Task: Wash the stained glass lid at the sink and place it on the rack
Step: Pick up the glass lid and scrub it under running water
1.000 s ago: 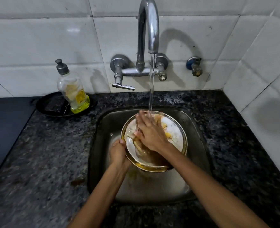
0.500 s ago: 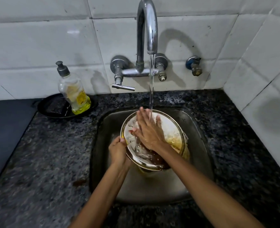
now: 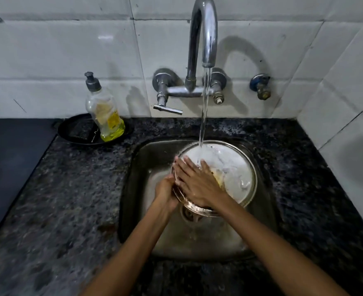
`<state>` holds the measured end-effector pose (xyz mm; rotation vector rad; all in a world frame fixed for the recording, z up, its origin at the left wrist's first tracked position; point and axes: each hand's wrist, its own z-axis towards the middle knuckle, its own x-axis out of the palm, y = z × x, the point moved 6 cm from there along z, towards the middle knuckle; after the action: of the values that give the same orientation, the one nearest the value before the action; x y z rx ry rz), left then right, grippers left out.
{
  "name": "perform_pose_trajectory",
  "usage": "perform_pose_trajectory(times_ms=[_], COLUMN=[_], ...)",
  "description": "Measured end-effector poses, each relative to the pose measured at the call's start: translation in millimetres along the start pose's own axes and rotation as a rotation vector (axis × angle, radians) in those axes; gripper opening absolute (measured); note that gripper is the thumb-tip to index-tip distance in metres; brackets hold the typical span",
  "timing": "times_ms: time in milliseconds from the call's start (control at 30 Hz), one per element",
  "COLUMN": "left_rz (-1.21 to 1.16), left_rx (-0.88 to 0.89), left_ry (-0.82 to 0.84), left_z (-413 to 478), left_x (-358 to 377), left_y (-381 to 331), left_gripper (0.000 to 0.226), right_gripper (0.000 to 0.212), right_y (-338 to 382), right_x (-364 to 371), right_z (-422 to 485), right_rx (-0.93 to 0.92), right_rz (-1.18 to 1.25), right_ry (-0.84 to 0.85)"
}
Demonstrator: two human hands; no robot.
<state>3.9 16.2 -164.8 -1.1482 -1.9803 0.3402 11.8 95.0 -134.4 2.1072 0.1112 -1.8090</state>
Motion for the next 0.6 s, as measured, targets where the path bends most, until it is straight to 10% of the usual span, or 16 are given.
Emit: perform_pose_trajectory(times_ms=[600], left_rz=[0.168], left_rx=[0.265], left_ry=[-0.155], left_z=[4.0], left_x=[-12.3], left_y=[-34.9], left_gripper=[0.036], right_gripper=[0.068], right_y=[-25.2], right_x=[-2.8], right_z=[12.4], right_rx=[0.016], right_rz=[-0.047], right_ry=[-0.142])
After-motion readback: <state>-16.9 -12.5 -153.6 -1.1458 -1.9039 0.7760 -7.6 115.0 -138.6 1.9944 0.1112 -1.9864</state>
